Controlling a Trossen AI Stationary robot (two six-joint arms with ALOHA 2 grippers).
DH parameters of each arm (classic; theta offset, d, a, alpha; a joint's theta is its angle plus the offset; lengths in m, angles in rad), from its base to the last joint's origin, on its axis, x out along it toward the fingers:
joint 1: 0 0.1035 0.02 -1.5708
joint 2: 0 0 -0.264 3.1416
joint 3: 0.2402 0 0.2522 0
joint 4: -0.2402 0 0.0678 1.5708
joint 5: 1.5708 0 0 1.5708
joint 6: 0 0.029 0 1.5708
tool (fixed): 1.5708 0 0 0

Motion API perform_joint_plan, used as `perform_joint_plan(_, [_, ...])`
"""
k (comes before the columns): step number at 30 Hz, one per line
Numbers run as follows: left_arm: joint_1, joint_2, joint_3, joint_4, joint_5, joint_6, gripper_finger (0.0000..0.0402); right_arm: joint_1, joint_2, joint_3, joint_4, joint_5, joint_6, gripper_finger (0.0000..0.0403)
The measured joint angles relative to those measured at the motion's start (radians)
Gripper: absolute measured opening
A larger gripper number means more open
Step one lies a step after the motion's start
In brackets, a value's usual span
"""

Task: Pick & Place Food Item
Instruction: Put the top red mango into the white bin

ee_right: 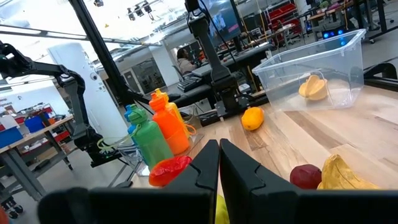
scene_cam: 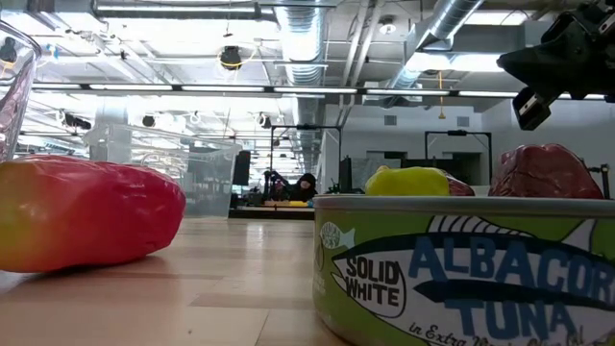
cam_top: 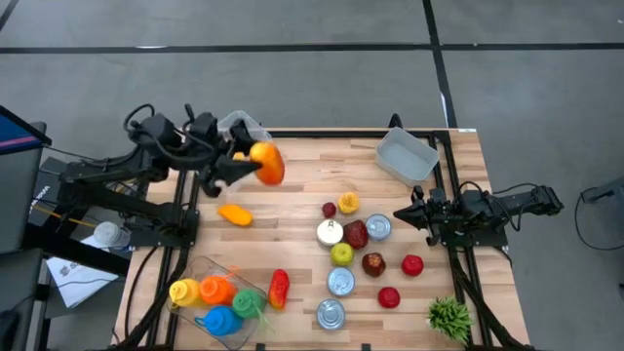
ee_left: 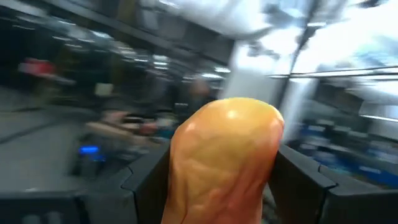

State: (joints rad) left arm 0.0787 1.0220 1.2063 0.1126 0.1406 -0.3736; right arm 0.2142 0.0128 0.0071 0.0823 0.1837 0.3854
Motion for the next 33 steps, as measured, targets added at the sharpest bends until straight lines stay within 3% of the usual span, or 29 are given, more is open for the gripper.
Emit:
perform_joint_plan(8, [0.086,-0.031,0.0,-0.299,-0.44,0.089,0.0223,0.0,0.0,0.0,0.0,0.0,0.0,0.001])
perform_joint_plan(12, [0.158,-0.036,0.0,-0.501,-0.575,0.08,0.0223,0.0,0.0,0.0,0.0,0.0,0.0,0.001])
perform_joint_plan(23, [0.399,0.001,0.0,-0.924,-0.635,-0.028,0.0223,0.0,0.0,0.0,0.0,0.0,0.0,0.001])
perform_joint_plan(33, [0.528,0.115,-0.069,-0.973,-0.6,-0.043,0.0223,0.0,0.0,0.0,0.0,0.0,0.0,0.001])
